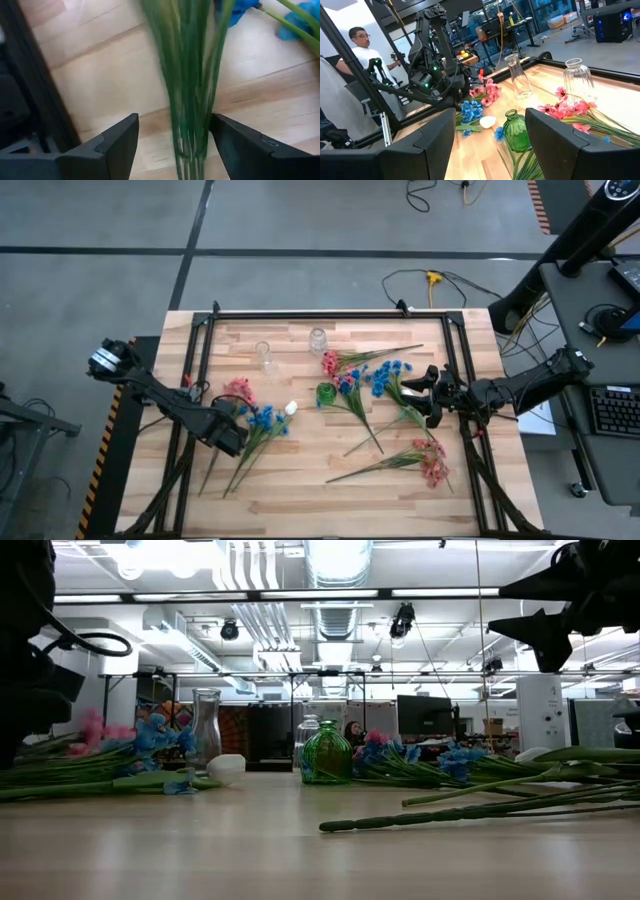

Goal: Sort flowers into vase by color
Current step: Put the middle left pink flowers into the left transparent vase

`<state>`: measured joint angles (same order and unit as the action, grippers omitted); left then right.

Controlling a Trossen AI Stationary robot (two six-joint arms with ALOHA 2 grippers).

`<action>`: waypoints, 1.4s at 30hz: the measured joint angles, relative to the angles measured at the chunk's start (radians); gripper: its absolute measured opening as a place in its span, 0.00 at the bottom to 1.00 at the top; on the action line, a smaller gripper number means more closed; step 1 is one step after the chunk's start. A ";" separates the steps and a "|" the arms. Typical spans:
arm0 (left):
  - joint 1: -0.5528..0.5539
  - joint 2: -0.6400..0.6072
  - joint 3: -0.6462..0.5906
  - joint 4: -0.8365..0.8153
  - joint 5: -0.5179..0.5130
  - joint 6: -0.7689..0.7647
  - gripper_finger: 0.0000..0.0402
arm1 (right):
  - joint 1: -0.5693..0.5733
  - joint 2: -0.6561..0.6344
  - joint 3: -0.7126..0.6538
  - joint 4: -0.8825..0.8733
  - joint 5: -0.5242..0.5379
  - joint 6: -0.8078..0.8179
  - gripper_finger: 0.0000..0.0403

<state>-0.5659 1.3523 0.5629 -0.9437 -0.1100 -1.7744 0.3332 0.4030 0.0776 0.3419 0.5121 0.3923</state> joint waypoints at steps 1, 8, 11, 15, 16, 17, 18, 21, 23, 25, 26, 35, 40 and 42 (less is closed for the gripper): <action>-0.001 0.001 -0.005 0.008 -0.004 0.000 0.58 | 0.000 0.000 0.000 0.000 0.000 0.000 0.57; 0.000 0.020 0.009 0.010 -0.008 0.002 0.50 | 0.000 0.000 0.000 -0.001 0.000 0.000 0.57; 0.000 0.020 0.013 0.020 -0.012 0.002 0.38 | 0.000 0.000 0.000 -0.001 0.000 0.000 0.57; 0.000 0.020 0.013 0.037 -0.014 -0.008 0.19 | 0.000 0.000 0.000 -0.001 0.000 0.000 0.57; 0.000 0.020 0.013 0.040 -0.016 -0.008 0.14 | 0.000 0.000 0.000 -0.001 0.000 0.001 0.57; 0.000 0.020 0.014 0.039 -0.017 -0.008 0.09 | 0.000 0.000 0.000 -0.001 0.000 0.001 0.57; 0.000 0.020 0.015 0.035 -0.021 -0.009 0.05 | 0.000 0.000 0.000 -0.001 0.000 0.001 0.57; 0.000 0.022 0.019 0.017 -0.031 -0.008 0.03 | 0.000 0.000 0.000 -0.001 -0.022 0.000 0.57; 0.000 0.023 0.028 0.004 -0.034 0.004 0.03 | 0.000 0.000 0.000 -0.001 -0.042 0.001 0.57; -0.003 0.022 0.046 -0.028 -0.038 0.009 0.02 | 0.000 0.000 0.000 -0.002 -0.056 0.001 0.57; -0.004 0.021 0.061 -0.047 -0.044 0.010 0.01 | 0.000 0.000 0.000 -0.002 -0.063 0.001 0.57; -0.012 0.000 0.332 -0.351 -0.159 0.076 0.01 | 0.000 0.000 0.000 -0.002 -0.076 0.001 0.57; -0.024 -0.024 0.523 -0.489 -0.335 0.139 0.00 | 0.000 0.000 0.000 -0.001 -0.076 0.001 0.57; -0.029 -0.048 0.588 -0.475 -0.449 0.207 0.00 | 0.000 0.000 0.000 -0.001 -0.076 0.001 0.57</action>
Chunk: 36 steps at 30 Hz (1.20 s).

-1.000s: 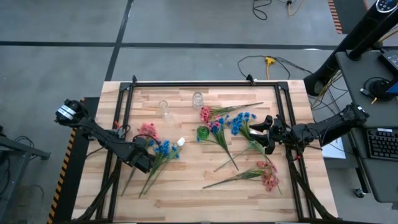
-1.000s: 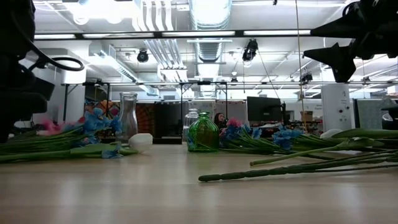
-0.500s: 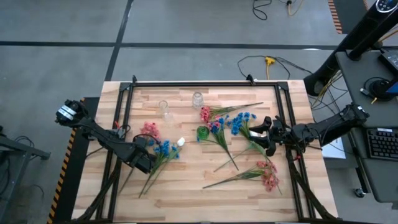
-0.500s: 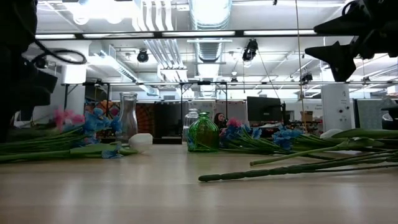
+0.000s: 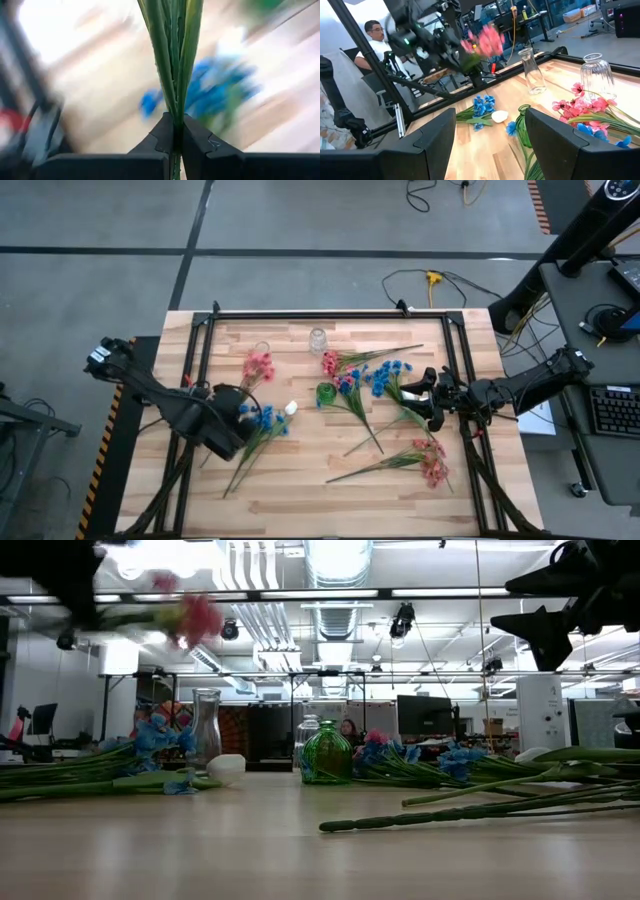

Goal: Sort flowers into vase by color
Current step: Put the middle left pink flowers into the left transparent vase

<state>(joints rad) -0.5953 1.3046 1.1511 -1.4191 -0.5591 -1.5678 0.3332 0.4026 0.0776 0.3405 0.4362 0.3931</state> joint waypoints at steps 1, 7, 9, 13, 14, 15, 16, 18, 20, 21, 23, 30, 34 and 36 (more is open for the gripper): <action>0.000 -0.014 0.027 0.022 -0.066 0.041 0.00 | 0.000 0.000 0.000 0.000 0.000 -0.001 0.57; 0.007 -0.107 0.093 0.374 -0.398 0.591 0.00 | 0.000 0.000 0.000 0.000 0.000 -0.004 0.57; 0.019 -0.146 0.065 0.583 -0.427 0.835 0.00 | 0.000 0.000 0.000 0.000 0.000 -0.004 0.57; 0.064 -0.218 -0.038 1.020 -0.382 1.318 0.00 | 0.000 0.000 0.000 0.000 0.000 -0.004 0.57; 0.078 -0.238 -0.073 1.120 -0.356 1.432 0.00 | 0.000 0.000 0.000 0.000 0.000 -0.004 0.57; 0.095 -0.257 -0.112 1.230 -0.325 1.531 0.00 | 0.000 0.000 0.000 0.000 0.000 -0.004 0.57; 0.115 -0.278 -0.152 1.339 -0.292 1.613 0.00 | 0.000 0.000 0.000 0.000 0.000 -0.004 0.57; 0.163 -0.329 -0.245 1.539 -0.214 1.739 0.00 | 0.000 0.000 0.000 0.000 0.000 -0.003 0.57; 0.221 -0.378 -0.336 1.719 -0.125 1.824 0.00 | 0.000 0.000 0.000 0.000 0.000 -0.002 0.57; 0.252 -0.403 -0.379 1.782 -0.101 1.852 0.00 | 0.000 0.000 0.000 0.000 0.000 -0.003 0.57; 0.312 -0.446 -0.454 1.892 -0.079 1.891 0.00 | 0.000 0.000 0.000 0.000 0.000 -0.003 0.57; 0.526 -0.582 -0.584 1.934 -0.086 1.921 0.00 | 0.000 0.000 0.000 0.000 0.000 -0.001 0.57; 0.619 -0.620 -0.606 1.926 -0.084 1.915 0.00 | 0.000 0.000 0.000 0.000 0.001 -0.002 0.57; 0.657 -0.625 -0.611 1.898 -0.071 1.882 0.00 | 0.000 0.000 0.000 0.000 0.001 -0.002 0.57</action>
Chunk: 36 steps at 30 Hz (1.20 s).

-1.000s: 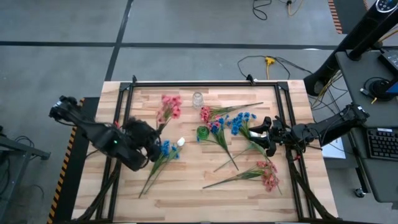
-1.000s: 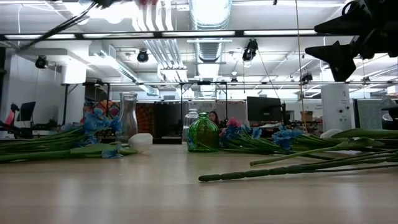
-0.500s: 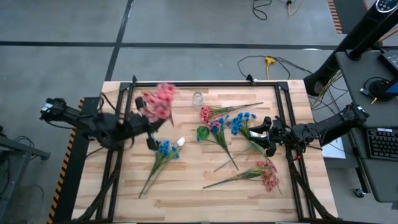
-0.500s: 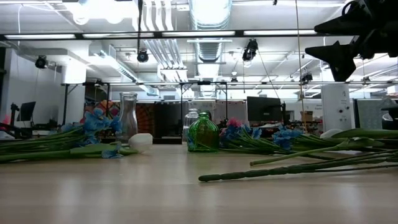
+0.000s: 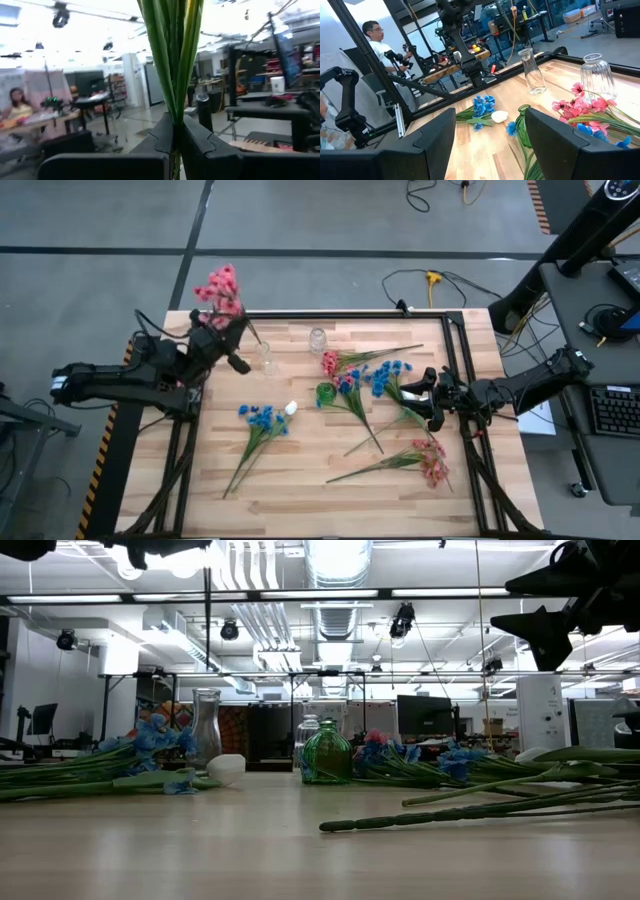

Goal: Sort flowers into vase by color
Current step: Put the middle left pink flowers into the left transparent vase

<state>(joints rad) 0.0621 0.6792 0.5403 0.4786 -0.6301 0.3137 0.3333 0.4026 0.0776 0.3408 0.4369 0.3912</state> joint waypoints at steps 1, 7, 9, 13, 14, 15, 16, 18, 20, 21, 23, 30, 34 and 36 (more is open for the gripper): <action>0.018 0.002 0.000 -0.014 0.021 -0.020 0.00 | 0.000 0.000 0.000 0.000 0.000 -0.001 0.57; 0.087 0.048 0.000 -0.062 0.046 -0.094 0.00 | 0.000 0.000 0.000 0.000 0.000 -0.002 0.57; 0.098 0.060 0.000 -0.064 0.045 -0.108 0.00 | 0.000 0.000 0.000 0.000 0.000 -0.002 0.57; 0.110 0.072 0.000 -0.073 0.038 -0.122 0.00 | 0.000 0.000 0.000 -0.001 0.000 -0.002 0.57; 0.112 0.072 0.000 -0.080 0.032 -0.131 0.00 | 0.000 0.000 0.000 -0.001 0.000 -0.002 0.57; 0.114 0.072 0.000 -0.087 0.020 -0.138 0.00 | 0.000 0.000 0.000 -0.001 0.000 -0.002 0.57; 0.117 0.072 -0.001 -0.096 0.012 -0.144 0.00 | 0.000 0.000 0.000 -0.002 0.000 -0.002 0.57; 0.121 0.072 -0.008 -0.103 0.010 -0.156 0.00 | 0.000 0.000 0.000 -0.001 0.000 -0.002 0.57; 0.124 0.072 -0.020 -0.106 0.010 -0.171 0.00 | 0.000 0.000 0.000 -0.002 0.000 -0.002 0.57; 0.124 0.072 -0.026 -0.106 0.010 -0.176 0.00 | 0.000 0.000 0.000 -0.002 0.000 -0.002 0.57; 0.124 0.072 -0.041 -0.095 0.010 -0.180 0.00 | 0.000 0.000 0.000 -0.002 0.000 -0.001 0.57; 0.124 0.072 -0.079 -0.059 0.010 -0.200 0.02 | 0.000 0.000 0.000 -0.002 0.000 -0.001 0.57; 0.125 0.076 -0.081 -0.057 0.010 -0.209 0.04 | 0.000 0.000 0.000 -0.002 0.000 -0.001 0.57; 0.125 0.081 -0.081 -0.058 0.010 -0.214 0.04 | 0.000 0.000 0.000 -0.002 0.000 -0.001 0.57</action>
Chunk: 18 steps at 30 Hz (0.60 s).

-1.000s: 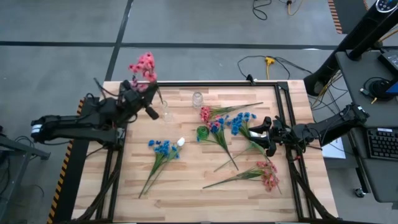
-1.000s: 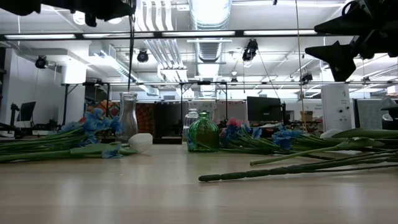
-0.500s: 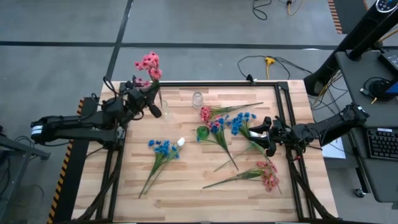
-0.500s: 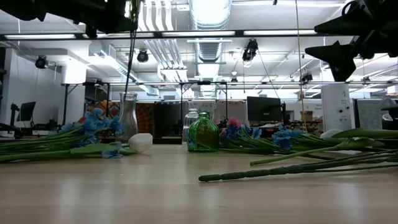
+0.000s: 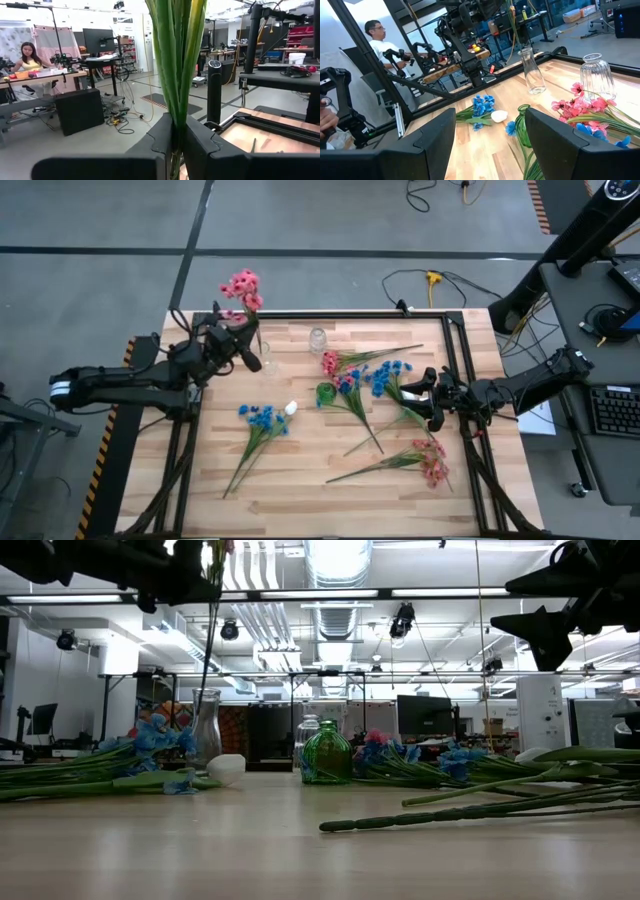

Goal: Sort flowers into vase by color
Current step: Put the middle left pink flowers into the left transparent vase

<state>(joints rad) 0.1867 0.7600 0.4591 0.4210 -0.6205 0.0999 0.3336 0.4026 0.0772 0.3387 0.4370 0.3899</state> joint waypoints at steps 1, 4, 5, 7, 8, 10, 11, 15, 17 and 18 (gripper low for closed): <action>0.000 0.002 0.000 0.001 0.000 -0.006 0.04 | 0.000 0.000 0.000 0.000 0.000 0.000 0.57; 0.000 0.010 -0.003 -0.003 -0.001 -0.015 0.04 | 0.000 0.000 0.000 0.000 0.000 0.000 0.57; 0.000 0.015 -0.004 -0.003 0.000 -0.018 0.05 | 0.000 0.000 0.000 0.000 0.000 0.000 0.57; 0.000 0.023 -0.004 -0.003 -0.001 -0.030 0.05 | 0.000 0.000 0.000 0.000 0.000 0.003 0.57; 0.000 0.027 -0.004 -0.003 -0.001 -0.031 0.05 | 0.000 0.000 0.000 0.000 0.000 0.003 0.57; 0.000 0.036 -0.004 -0.003 -0.001 -0.035 0.05 | 0.000 0.000 0.000 0.000 0.000 0.003 0.57; 0.000 0.039 -0.004 -0.004 -0.001 -0.039 0.05 | 0.000 0.000 0.000 0.000 0.000 0.003 0.57; 0.000 0.047 -0.004 -0.005 -0.001 -0.049 0.05 | 0.000 0.000 0.000 0.000 0.000 0.003 0.57; 0.000 0.047 -0.004 -0.017 -0.001 -0.052 0.05 | 0.000 0.000 0.000 0.000 0.000 0.003 0.57; 0.000 0.047 -0.004 -0.024 -0.001 -0.057 0.05 | 0.000 0.000 0.000 0.000 0.000 0.003 0.57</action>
<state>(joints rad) 0.1867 0.8070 0.4553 0.3974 -0.6212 0.0432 0.3332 0.4026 0.0769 0.3386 0.4370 0.3931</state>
